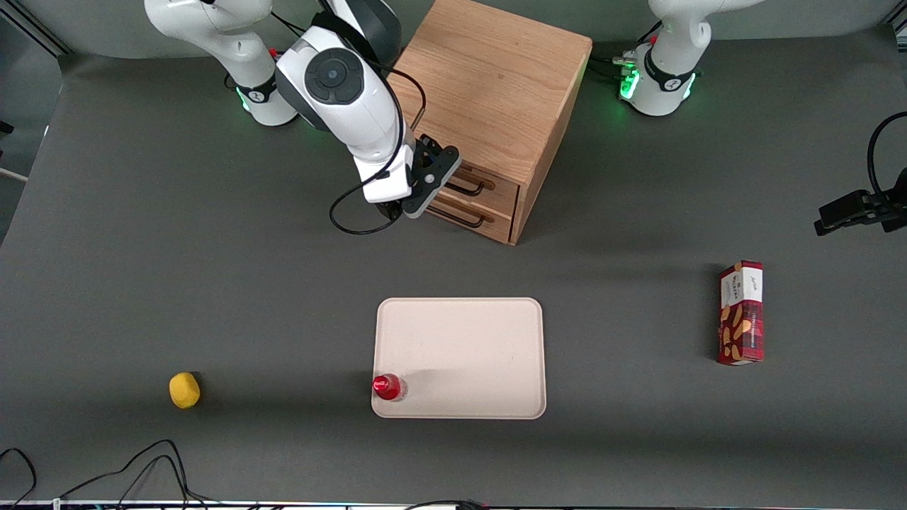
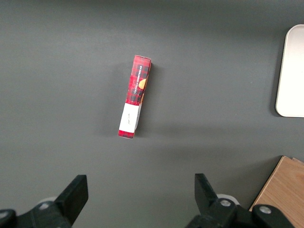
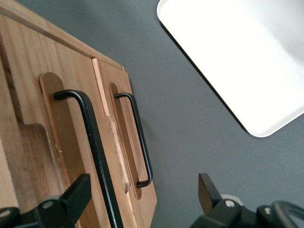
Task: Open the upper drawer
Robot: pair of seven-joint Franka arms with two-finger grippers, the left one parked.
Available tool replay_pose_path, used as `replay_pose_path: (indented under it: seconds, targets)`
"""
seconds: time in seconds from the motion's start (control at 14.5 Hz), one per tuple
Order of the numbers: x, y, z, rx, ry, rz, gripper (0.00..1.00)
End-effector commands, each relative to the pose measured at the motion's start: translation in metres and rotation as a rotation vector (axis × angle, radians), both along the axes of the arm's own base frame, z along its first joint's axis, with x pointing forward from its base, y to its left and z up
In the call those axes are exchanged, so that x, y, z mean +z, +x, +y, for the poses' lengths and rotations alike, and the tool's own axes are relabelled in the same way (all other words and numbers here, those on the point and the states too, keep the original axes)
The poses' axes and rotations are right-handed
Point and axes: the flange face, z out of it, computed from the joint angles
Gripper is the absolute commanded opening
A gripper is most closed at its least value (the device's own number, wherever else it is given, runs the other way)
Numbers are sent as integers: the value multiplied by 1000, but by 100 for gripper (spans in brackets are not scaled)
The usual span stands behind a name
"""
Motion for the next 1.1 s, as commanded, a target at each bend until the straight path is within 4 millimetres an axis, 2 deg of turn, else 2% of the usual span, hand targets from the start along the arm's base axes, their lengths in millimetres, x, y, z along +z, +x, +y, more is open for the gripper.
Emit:
replay_pose_path:
  seconds: [0.0, 1.03]
  targets:
    - [-7, -6, 3, 31, -4, -7, 100]
    - [-27, -12, 8, 37, 8, -13, 100]
